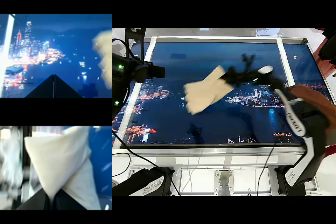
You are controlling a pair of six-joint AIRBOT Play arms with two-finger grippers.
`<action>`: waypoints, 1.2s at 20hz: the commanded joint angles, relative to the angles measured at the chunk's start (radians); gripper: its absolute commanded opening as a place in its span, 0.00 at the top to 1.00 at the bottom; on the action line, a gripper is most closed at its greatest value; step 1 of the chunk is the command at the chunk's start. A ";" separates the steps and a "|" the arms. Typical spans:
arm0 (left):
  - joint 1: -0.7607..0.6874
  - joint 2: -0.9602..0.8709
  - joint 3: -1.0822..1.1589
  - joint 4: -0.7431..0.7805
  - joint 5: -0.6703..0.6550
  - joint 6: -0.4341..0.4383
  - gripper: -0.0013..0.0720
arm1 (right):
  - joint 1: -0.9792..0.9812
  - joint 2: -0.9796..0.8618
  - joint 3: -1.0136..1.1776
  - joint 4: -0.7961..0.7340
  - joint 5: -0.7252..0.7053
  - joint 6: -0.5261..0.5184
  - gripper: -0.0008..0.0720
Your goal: Fold the shirts.
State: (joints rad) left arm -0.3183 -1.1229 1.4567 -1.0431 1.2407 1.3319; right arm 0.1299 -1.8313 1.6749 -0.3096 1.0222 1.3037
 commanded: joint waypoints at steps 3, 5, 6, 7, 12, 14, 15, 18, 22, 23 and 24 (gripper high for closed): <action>0.001 0.000 0.000 -0.058 0.000 0.000 0.96 | -0.383 0.199 0.006 -0.204 0.057 0.146 0.95; 0.001 0.000 0.000 -0.090 0.000 0.000 0.96 | -0.532 0.270 0.006 -0.314 0.127 0.204 0.95; 0.001 0.000 0.000 -0.111 0.000 0.000 0.96 | -0.609 0.306 0.006 -0.376 0.169 0.230 0.95; 0.001 0.000 0.000 -0.136 0.000 0.000 0.96 | -0.681 0.337 0.006 -0.433 0.217 0.249 0.95; 0.001 0.000 0.000 -0.231 0.000 0.000 0.96 | -1.026 0.402 0.004 -0.689 0.555 0.268 0.95; 0.001 0.000 0.000 -0.245 0.000 0.000 0.96 | -1.114 0.404 0.001 -0.765 0.660 0.265 0.95; 0.001 0.000 0.000 -0.251 0.000 0.000 0.96 | -1.144 0.404 0.001 -0.808 0.702 0.256 0.95; 0.001 0.000 0.000 -0.298 0.000 0.000 0.96 | -1.178 0.404 -0.021 -1.047 0.792 0.251 0.95; 0.001 0.000 0.000 -0.348 -0.001 0.000 0.96 | -1.175 0.405 -0.093 -1.010 0.816 0.267 0.43; 0.001 0.000 0.000 -0.347 -0.002 0.000 0.96 | -1.173 0.412 -0.093 -0.967 0.815 0.267 0.41; 0.001 0.000 0.000 -0.345 -0.005 0.000 0.96 | -1.169 0.428 -0.091 -0.890 0.808 0.266 0.41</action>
State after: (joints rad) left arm -0.3183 -1.1229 1.4563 -1.3674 1.2400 1.3319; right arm -1.0348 -1.4200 1.6016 -1.2762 1.7969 1.5661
